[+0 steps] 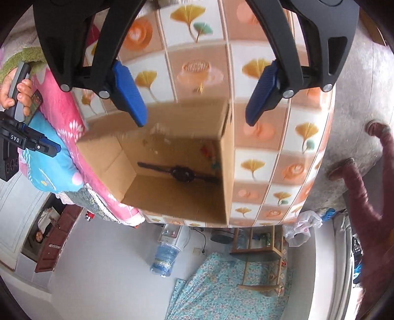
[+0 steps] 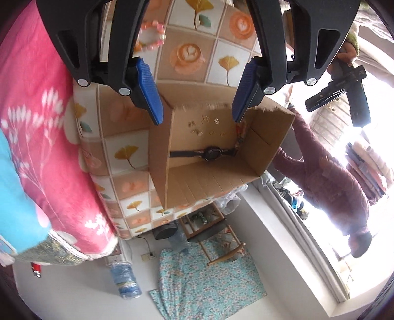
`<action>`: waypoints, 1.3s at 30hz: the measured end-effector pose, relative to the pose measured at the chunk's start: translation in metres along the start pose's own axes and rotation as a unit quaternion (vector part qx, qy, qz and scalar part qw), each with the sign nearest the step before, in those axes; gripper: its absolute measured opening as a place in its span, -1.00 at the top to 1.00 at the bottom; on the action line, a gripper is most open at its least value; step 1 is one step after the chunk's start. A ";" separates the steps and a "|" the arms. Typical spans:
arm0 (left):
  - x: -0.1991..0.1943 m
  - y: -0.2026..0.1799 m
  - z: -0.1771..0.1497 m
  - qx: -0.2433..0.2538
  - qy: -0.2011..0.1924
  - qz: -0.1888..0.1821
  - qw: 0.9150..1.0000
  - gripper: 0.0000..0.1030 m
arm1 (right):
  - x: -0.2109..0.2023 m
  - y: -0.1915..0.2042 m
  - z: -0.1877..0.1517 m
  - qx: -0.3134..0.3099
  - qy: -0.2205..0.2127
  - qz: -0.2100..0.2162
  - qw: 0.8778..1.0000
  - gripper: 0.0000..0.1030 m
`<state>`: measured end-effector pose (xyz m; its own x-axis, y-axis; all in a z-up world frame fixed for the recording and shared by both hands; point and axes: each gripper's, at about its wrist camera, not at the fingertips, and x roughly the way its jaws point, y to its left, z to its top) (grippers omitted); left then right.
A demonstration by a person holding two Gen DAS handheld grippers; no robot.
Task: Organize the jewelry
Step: 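Withdraw the open right tool from the box, then move the right tool to the pink-orange bead bracelet and close on it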
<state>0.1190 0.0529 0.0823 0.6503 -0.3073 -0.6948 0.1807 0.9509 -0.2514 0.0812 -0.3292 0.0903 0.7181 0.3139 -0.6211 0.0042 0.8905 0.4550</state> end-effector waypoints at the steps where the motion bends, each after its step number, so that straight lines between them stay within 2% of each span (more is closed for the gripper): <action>1: -0.001 0.001 -0.006 0.001 0.002 0.003 1.000 -0.59 | -0.003 -0.002 -0.009 0.005 0.003 0.000 1.000 -0.11; 6: 0.014 0.006 -0.040 0.016 0.050 0.053 0.997 -0.61 | 0.000 -0.004 -0.051 0.017 0.045 -0.010 0.999 -0.11; 9: 0.034 0.008 -0.060 0.019 0.091 0.084 0.992 -0.61 | 0.020 -0.002 -0.072 0.013 0.083 -0.039 0.996 -0.11; 13: 0.055 0.012 -0.079 0.014 0.129 0.102 0.986 -0.61 | 0.047 -0.003 -0.096 0.005 0.117 -0.087 0.989 -0.10; 16: 0.065 0.012 -0.086 0.011 0.142 0.104 0.984 -0.61 | 0.058 -0.006 -0.103 0.004 0.126 -0.094 0.988 0.01; 20: 0.071 0.011 -0.088 0.023 0.142 0.126 0.982 -0.65 | 0.070 -0.008 -0.106 0.001 0.133 -0.102 0.986 0.13; 26: 0.077 0.006 -0.089 0.026 0.138 0.139 0.980 -0.78 | 0.077 -0.009 -0.107 0.002 0.136 -0.113 0.984 0.33; 33: 0.081 0.006 -0.091 0.021 0.132 0.142 0.981 -0.84 | 0.084 -0.007 -0.106 0.007 0.139 -0.100 0.985 0.78; 39: 0.076 0.003 -0.094 0.023 0.131 0.142 0.981 -0.84 | 0.100 0.013 -0.109 -0.001 0.150 -0.061 0.987 0.80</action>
<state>0.0994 0.0284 -0.0346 0.4685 -0.0230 -0.8832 0.0558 0.9984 0.0035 0.0770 -0.2506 -0.0357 0.4740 0.2881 -0.8321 0.0764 0.9279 0.3649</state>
